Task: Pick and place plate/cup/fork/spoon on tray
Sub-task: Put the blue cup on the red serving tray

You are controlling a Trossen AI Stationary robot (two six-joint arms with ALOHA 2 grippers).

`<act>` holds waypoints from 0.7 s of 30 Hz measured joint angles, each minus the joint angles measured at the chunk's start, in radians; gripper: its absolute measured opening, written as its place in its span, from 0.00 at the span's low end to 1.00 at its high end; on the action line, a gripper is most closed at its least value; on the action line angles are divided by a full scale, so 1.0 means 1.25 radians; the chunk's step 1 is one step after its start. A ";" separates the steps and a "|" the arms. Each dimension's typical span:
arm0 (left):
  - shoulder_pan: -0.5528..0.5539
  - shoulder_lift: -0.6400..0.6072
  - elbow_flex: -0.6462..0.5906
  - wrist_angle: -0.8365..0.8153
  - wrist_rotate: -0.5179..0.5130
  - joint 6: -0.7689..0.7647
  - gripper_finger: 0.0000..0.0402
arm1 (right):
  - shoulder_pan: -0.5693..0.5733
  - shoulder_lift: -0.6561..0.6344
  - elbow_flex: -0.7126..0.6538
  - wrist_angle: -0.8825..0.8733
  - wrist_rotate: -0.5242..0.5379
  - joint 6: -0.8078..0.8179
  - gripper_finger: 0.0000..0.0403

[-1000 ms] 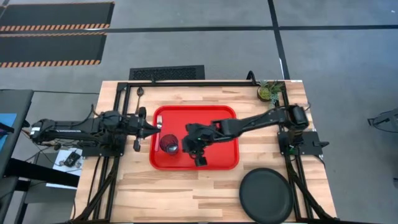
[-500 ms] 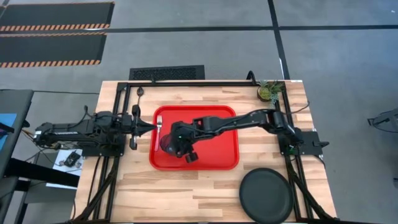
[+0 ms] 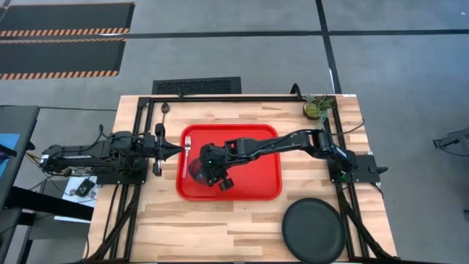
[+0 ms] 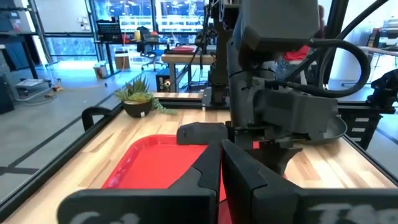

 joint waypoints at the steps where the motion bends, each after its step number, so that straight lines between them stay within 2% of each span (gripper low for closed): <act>1: 0.000 0.000 0.000 0.000 0.000 0.000 0.00 | -0.002 0.000 0.000 -0.002 -0.001 0.000 0.36; 13: 0.000 0.000 0.000 -0.009 0.000 -0.001 0.00 | -0.008 0.000 0.000 -0.034 -0.005 0.000 0.20; 21: 0.000 0.000 0.000 -0.009 0.000 -0.003 0.00 | -0.012 -0.016 0.000 -0.075 -0.004 0.027 0.03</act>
